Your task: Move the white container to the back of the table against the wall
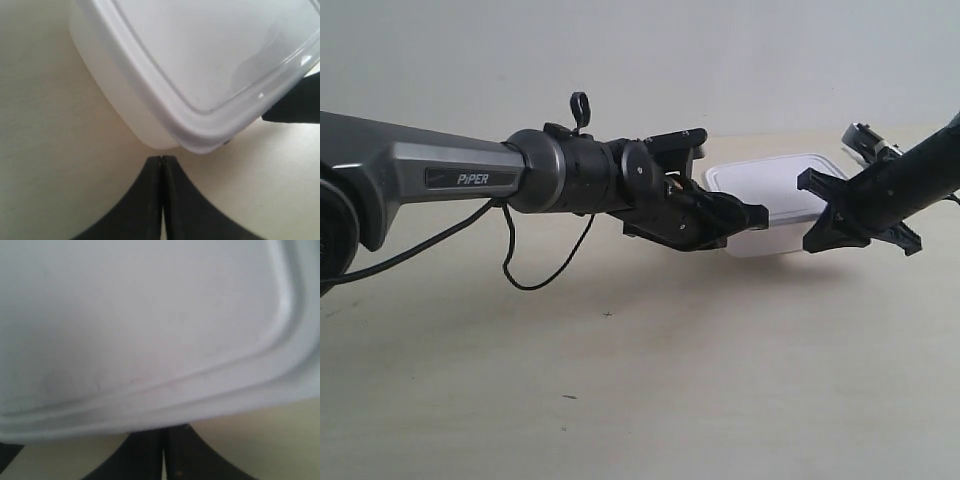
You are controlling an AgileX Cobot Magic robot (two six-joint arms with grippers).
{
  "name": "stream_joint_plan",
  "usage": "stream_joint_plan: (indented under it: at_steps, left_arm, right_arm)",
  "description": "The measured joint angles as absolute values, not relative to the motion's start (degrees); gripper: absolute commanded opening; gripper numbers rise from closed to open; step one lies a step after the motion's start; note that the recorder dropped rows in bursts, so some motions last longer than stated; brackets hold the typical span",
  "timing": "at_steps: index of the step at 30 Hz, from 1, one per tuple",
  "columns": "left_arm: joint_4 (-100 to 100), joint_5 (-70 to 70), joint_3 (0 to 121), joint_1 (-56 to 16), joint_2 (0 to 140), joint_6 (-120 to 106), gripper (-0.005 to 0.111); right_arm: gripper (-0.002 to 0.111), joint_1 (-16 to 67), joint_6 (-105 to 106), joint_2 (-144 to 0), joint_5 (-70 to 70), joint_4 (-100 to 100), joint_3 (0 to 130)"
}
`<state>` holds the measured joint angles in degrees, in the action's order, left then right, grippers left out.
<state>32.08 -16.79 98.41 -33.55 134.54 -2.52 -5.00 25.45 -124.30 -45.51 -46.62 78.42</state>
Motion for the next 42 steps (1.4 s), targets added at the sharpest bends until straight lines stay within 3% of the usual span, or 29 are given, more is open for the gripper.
stream_joint_plan:
  at_steps: [42]
  left_arm:
    - [32.2, -8.8, 114.7, -30.2, 145.2, -4.1, 0.000]
  right_arm:
    - [0.000, 0.4, 25.1, -129.9, -41.8, -49.0, 91.9]
